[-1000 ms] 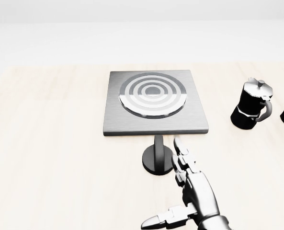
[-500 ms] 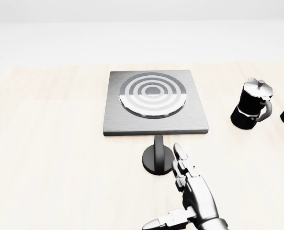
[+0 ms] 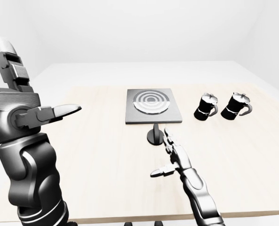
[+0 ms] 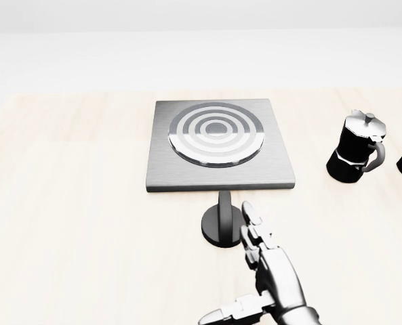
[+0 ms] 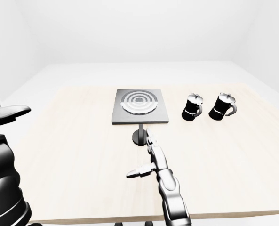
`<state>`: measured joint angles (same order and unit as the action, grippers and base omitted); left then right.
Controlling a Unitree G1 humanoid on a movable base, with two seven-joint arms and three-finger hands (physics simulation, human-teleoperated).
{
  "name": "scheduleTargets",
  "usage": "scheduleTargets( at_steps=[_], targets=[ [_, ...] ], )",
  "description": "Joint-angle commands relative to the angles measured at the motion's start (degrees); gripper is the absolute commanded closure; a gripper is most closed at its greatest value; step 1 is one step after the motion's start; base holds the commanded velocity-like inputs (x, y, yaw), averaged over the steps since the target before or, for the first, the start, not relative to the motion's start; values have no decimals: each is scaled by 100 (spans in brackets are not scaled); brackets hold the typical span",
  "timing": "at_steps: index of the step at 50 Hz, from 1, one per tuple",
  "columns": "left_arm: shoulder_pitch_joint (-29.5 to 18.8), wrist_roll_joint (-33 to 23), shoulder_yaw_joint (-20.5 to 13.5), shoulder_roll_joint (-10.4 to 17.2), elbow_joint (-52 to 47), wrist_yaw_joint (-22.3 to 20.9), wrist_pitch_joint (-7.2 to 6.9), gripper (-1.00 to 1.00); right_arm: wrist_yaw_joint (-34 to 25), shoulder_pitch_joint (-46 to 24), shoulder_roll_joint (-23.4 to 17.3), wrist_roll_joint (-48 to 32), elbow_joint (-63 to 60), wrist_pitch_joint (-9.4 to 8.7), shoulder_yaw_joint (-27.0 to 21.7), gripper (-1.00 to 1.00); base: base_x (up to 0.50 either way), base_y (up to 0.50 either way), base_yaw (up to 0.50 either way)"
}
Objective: Turn off the stove.
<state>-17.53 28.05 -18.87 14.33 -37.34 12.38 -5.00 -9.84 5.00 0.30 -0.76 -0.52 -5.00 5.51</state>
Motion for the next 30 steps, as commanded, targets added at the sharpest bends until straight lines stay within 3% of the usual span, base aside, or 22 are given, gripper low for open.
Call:
scheduleTargets(
  at_steps=[1,30],
  targets=[
    [16,-8,6,-6,0,-3,0,-100,-9,-59,2,-17,103,0,-10,-100,0,0,0],
    [0,28,-34,25,-21,17,0,-100,-66,-192,19,-68,376,0,-35,-100,0,0,0]
  ],
)
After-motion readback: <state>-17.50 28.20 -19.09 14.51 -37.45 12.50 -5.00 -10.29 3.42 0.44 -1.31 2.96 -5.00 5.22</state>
